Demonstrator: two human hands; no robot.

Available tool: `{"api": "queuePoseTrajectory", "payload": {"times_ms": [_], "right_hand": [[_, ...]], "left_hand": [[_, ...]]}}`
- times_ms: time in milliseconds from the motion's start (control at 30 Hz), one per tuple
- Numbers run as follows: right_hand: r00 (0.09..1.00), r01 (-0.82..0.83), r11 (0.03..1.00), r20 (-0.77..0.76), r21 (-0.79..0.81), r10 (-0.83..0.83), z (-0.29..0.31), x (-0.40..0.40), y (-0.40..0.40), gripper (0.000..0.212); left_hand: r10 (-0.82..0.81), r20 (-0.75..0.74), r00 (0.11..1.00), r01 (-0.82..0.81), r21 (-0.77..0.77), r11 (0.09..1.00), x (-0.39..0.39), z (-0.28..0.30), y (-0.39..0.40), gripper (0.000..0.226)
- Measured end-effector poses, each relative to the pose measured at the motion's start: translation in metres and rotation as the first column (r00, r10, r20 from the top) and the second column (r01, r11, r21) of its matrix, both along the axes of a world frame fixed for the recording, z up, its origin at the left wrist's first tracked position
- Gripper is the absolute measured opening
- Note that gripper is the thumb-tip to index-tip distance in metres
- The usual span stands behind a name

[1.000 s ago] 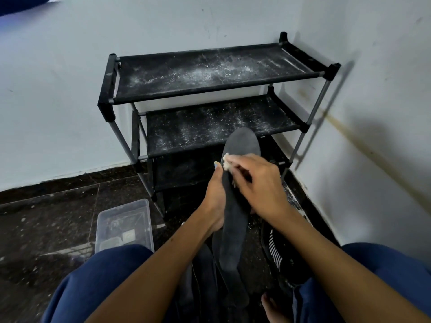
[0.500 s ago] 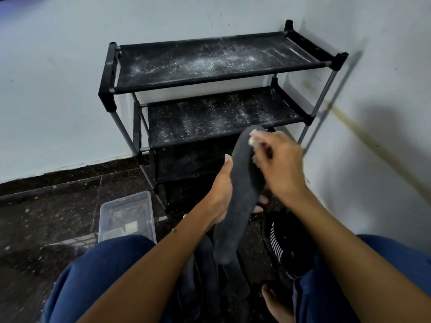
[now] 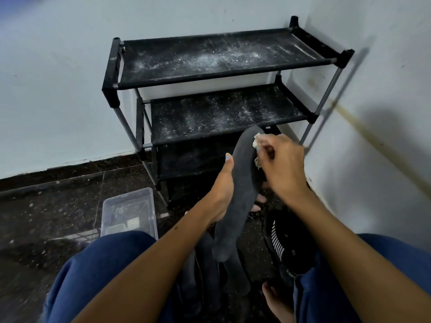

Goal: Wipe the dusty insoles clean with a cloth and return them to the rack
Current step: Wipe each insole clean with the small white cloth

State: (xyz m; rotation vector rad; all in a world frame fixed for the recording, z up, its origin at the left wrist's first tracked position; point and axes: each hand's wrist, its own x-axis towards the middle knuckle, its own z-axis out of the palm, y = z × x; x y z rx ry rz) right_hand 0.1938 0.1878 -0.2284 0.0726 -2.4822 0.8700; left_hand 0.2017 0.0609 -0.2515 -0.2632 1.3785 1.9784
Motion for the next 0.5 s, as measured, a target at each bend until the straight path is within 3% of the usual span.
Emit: {"api": "queuePoseTrajectory", "payload": {"times_ms": [167, 300, 367, 500], "right_hand": [[0.953, -0.301, 0.951, 0.042, 0.072, 0.299, -0.004, 0.021, -0.022, 0.023], [0.998, -0.052, 0.982, 0.044, 0.184, 0.045, 0.000, 0.009, -0.007, 0.020], [0.999, -0.016, 0.986, 0.046, 0.169, 0.009, 0.002, 0.010, -0.006, 0.017], [0.955, -0.293, 0.953, 0.080, 0.082, 0.287, -0.001, 0.028, -0.028, 0.021]], "left_hand": [[0.206, 0.022, 0.978, -0.207, 0.111, 0.972, -0.006, 0.002, -0.004, 0.076], [0.153, 0.002, 0.988, -0.152, 0.130, 0.980, -0.005, 0.009, -0.005, 0.075], [0.142, -0.008, 0.990, -0.140, 0.120, 0.983, -0.004, 0.008, -0.003, 0.077], [0.312, -0.033, 0.950, -0.310, 0.059, 0.949, -0.009, 0.003, -0.005, 0.073]]}}
